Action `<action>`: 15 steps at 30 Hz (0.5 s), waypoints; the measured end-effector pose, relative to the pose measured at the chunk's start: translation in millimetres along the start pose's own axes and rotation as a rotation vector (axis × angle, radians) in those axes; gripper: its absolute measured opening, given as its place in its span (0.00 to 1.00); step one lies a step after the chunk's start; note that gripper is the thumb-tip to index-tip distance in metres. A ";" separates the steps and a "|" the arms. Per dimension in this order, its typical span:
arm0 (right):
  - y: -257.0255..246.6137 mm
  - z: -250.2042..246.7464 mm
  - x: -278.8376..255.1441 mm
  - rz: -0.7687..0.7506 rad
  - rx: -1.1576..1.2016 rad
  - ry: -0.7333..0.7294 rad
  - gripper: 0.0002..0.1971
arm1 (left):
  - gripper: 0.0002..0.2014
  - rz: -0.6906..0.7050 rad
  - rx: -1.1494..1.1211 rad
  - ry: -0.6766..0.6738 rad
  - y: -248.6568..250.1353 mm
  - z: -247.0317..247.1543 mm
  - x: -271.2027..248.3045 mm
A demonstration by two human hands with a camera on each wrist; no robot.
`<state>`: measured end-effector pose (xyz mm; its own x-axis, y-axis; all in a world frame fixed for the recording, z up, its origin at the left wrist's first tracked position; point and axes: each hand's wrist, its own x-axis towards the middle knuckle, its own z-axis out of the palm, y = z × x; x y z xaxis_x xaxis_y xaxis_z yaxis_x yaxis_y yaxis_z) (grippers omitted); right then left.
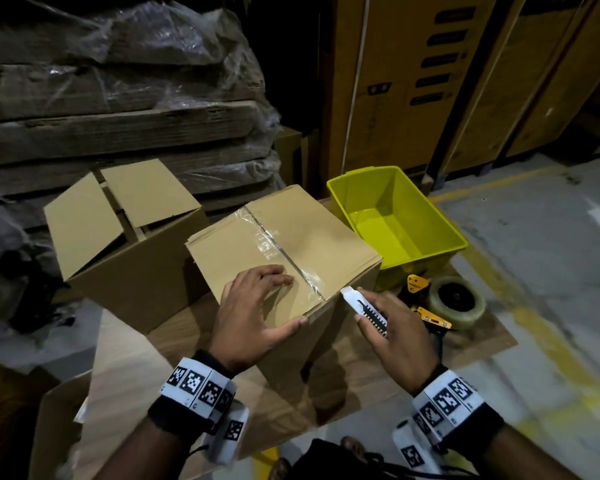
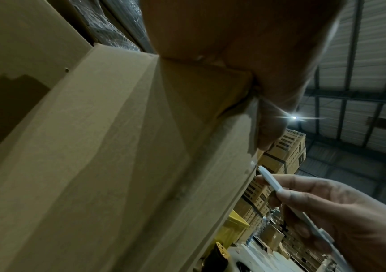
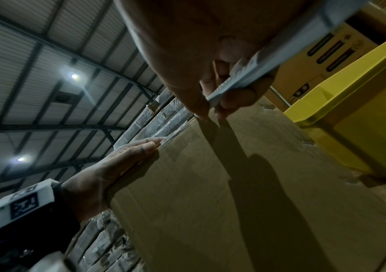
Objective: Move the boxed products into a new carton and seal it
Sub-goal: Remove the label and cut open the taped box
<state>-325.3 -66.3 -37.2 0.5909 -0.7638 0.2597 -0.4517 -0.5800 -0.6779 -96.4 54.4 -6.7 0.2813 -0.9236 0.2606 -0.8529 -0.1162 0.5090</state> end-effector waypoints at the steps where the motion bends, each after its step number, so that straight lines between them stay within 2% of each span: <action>1: -1.2 -0.6 0.8 -0.003 -0.016 -0.005 0.22 | 0.32 0.001 0.000 0.001 -0.4 0.3 -0.1; 7: -7.1 -5.6 3.1 -0.053 -0.117 -0.076 0.22 | 0.31 0.005 0.005 0.004 -0.3 0.4 -0.2; 15: -9.8 -12.8 6.2 -0.088 -0.099 -0.121 0.21 | 0.32 0.001 -0.010 0.010 0.8 0.8 -0.4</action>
<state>-325.8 -69.0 -20.2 0.7045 -0.6726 0.2265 -0.4549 -0.6730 -0.5832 -97.5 54.4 -7.0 0.2849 -0.9199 0.2694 -0.8487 -0.1114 0.5171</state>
